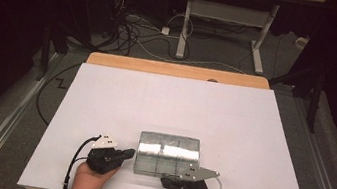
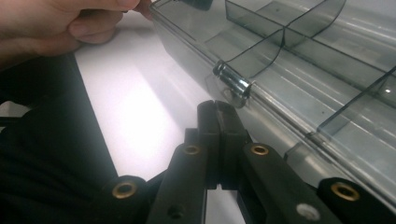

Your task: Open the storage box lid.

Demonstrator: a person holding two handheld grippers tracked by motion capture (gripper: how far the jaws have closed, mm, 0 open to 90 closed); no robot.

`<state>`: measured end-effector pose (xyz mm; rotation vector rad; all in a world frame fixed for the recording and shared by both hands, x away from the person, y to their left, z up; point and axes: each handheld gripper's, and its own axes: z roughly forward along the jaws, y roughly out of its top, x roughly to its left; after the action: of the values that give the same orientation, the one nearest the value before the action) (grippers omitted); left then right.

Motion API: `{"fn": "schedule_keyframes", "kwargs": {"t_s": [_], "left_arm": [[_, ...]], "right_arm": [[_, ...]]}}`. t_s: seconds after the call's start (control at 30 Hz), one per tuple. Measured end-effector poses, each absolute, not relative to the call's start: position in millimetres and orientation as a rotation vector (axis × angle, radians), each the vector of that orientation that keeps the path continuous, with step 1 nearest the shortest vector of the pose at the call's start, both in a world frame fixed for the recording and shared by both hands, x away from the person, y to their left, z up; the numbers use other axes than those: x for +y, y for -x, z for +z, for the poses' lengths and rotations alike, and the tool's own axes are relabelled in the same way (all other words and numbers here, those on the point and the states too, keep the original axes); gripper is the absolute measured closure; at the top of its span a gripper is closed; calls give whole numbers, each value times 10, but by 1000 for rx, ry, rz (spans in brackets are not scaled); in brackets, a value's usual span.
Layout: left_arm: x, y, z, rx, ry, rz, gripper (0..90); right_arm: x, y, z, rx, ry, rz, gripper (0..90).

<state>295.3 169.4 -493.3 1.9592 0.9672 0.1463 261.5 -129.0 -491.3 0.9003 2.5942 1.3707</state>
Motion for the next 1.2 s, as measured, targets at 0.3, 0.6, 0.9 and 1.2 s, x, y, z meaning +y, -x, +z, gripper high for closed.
{"fn": "schedule_keyframes", "kwargs": {"t_s": [0.3,0.6,0.9,1.2], "left_arm": [[1680,-2945,-4931,960,-1969,156,878],[1678,-2935,-4928,957,-1970,162,878],[1676,-2933,-4928,960,-1969,164,878],[1682,-2936,-4930,962,-1963,158,878]], "right_arm": [[-1289,-2627,-4919,2591,-907,1377,900],[-1313,-2631,-4916,2586,-916,1411,900],[-1308,-2617,-4915,2582,-908,1426,900],[-1338,-2636,-4918,2586,-942,1431,900]]}}
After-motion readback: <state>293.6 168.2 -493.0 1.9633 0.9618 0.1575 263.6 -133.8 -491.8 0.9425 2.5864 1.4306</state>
